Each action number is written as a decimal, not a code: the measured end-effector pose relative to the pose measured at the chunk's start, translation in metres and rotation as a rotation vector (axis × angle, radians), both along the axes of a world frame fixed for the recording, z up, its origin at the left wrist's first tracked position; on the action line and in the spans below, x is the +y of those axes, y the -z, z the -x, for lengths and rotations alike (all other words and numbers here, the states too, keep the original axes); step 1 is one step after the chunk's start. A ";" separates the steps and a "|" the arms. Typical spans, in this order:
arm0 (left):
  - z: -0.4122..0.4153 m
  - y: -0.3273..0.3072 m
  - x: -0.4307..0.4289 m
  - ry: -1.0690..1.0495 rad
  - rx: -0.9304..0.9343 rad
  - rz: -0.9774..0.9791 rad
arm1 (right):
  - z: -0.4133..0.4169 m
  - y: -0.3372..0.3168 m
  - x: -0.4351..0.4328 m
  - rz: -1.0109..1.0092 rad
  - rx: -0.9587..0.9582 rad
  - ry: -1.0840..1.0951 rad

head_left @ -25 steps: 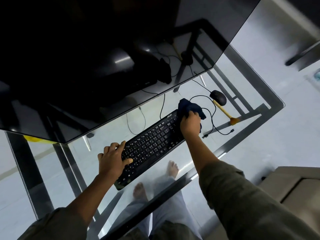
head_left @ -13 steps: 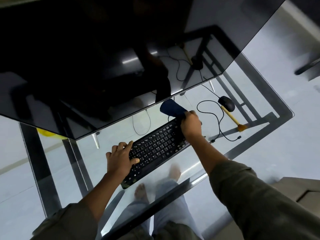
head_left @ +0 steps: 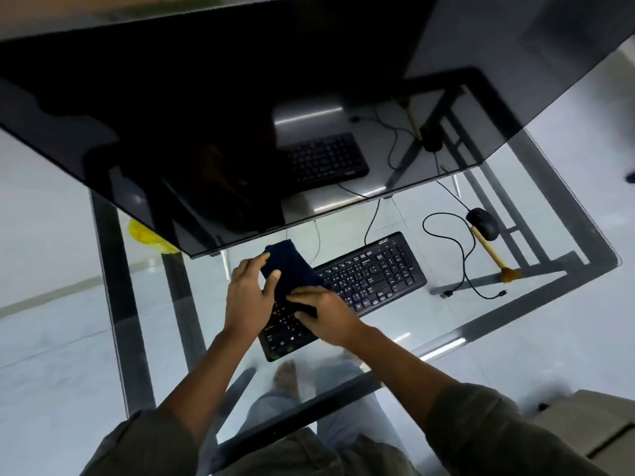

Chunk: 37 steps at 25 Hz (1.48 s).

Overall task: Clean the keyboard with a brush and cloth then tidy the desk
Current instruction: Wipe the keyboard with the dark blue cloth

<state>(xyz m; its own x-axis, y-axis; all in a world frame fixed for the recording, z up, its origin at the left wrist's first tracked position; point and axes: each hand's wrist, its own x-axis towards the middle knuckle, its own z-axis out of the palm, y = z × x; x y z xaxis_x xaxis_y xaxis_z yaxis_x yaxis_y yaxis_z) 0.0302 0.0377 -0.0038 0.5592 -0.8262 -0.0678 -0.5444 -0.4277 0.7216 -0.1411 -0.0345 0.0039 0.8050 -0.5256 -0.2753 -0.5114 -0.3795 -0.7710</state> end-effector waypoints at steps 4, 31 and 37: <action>0.018 0.012 -0.008 0.108 -0.204 -0.045 | 0.020 -0.003 -0.062 0.077 -0.040 0.308; 0.058 0.049 0.025 -0.281 -0.123 -0.182 | 0.044 0.026 -0.106 0.402 0.614 -0.550; 0.140 0.049 0.093 -0.345 -0.023 -0.179 | 0.044 0.026 -0.103 0.400 0.608 -0.549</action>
